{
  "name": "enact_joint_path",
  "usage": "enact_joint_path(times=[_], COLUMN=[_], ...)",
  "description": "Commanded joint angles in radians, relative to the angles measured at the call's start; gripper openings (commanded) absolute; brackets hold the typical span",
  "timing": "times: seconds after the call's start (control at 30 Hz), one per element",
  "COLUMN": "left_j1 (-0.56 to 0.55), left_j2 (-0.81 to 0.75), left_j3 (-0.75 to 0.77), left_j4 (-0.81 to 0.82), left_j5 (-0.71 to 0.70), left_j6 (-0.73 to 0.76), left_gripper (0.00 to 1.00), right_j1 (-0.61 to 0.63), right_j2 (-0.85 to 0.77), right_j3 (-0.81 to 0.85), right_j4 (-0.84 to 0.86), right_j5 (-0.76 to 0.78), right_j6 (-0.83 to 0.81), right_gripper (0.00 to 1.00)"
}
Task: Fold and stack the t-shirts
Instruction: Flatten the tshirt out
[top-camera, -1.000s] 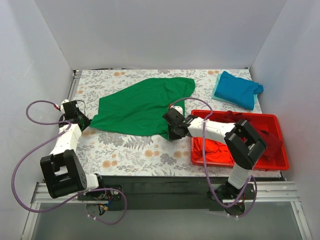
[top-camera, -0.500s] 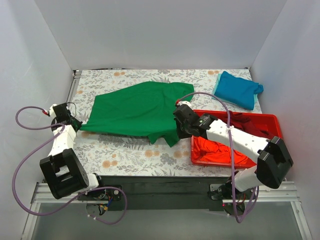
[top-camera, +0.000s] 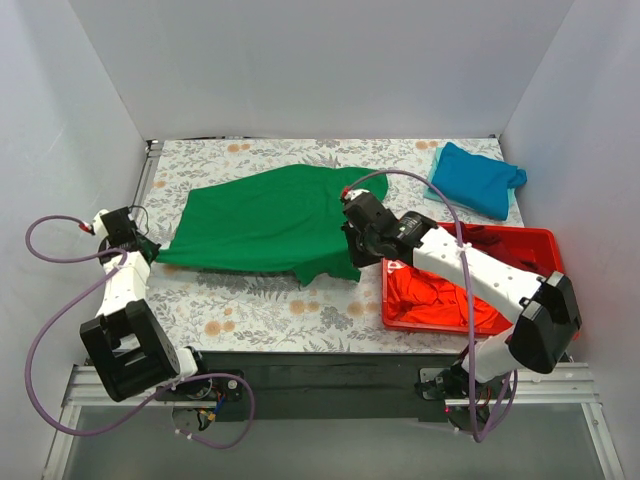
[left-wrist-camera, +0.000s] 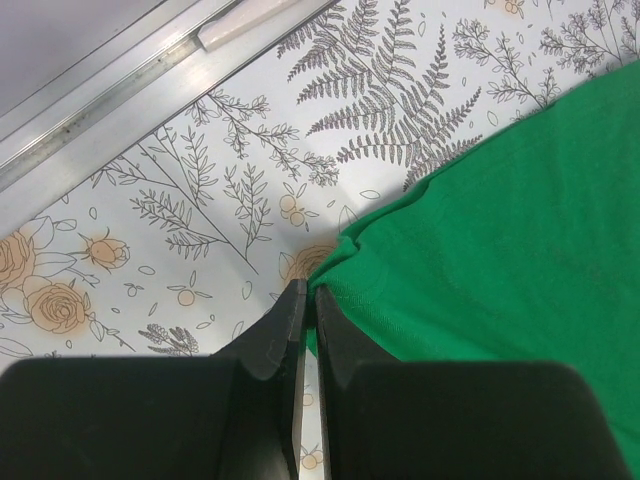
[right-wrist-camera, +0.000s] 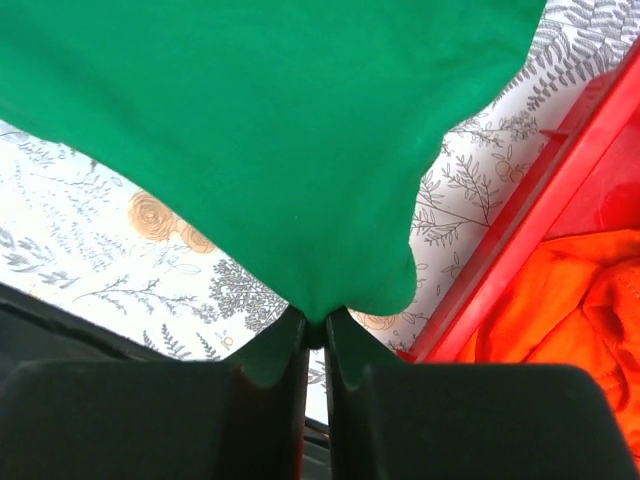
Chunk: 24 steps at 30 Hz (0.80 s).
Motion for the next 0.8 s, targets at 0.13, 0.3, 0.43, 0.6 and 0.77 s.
enact_joint_path(times=[0.13, 0.3, 0.43, 0.6, 0.77], left_j1=[0.023, 0.023, 0.023, 0.023, 0.023], left_j2=[-0.005, 0.007, 0.011, 0.007, 0.009], left_j3=[0.012, 0.016, 0.017, 0.019, 0.017], left_j4=[0.013, 0.016, 0.019, 0.021, 0.024], left_j5=[0.005, 0.031, 0.057, 0.082, 0.097], left_j6=[-0.002, 0.004, 0.006, 0.008, 0.009], left_gripper=[0.0, 0.0, 0.0, 0.0, 0.0], right_j1=[-0.181, -0.229, -0.196, -0.104, -0.065], right_j2=[0.191, 0.384, 0.322, 0.198, 0.147], right_j3=[0.244, 0.452, 0.374, 0.139, -0.074], right_j4=[-0.036, -0.042, -0.028, 0.004, 0.084], right_j5=[-0.17, -0.165, -0.175, -0.118, -0.108], right_j6=[-0.141, -0.179, -0.147, -0.096, -0.027], right_gripper=[0.24, 0.79, 0.8, 0.74, 0.72])
